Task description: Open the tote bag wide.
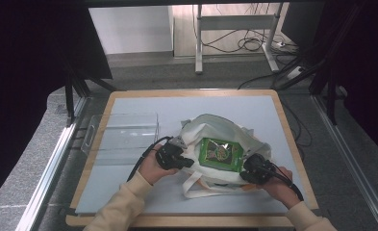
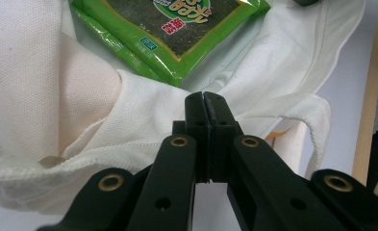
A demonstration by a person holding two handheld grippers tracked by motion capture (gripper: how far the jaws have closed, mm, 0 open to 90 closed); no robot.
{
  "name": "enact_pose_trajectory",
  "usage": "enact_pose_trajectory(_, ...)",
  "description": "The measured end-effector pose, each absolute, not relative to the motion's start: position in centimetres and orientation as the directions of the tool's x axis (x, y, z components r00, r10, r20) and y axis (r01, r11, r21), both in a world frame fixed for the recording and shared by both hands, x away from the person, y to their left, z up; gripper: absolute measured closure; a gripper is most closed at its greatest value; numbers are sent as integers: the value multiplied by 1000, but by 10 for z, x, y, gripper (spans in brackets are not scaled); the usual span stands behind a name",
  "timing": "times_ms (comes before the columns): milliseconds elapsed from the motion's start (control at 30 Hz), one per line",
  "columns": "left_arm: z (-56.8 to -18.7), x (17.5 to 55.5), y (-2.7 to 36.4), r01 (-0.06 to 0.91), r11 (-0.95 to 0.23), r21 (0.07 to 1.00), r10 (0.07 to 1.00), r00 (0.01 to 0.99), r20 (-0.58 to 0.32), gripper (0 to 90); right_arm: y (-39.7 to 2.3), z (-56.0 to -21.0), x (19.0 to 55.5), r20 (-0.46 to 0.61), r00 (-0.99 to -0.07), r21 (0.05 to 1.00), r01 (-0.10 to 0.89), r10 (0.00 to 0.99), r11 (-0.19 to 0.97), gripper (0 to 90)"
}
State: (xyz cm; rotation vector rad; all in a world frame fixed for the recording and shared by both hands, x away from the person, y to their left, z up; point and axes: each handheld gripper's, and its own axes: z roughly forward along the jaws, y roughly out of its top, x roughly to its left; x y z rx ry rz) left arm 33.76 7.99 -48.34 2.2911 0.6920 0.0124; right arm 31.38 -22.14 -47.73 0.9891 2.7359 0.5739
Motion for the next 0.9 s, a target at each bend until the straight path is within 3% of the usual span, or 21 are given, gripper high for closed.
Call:
enact_pose_trajectory(300, -483, 338, 81, 479, -589, 651, 485, 854, -189, 900, -221, -468, 320, -69, -740, 469, 568, 669, 677, 891)
enact_pose_trajectory(900, -483, 338, 81, 476, -591, 652, 482, 856, -188, 899, -207, -437, 379, -119, -665, 558, 569, 737, 604, 891)
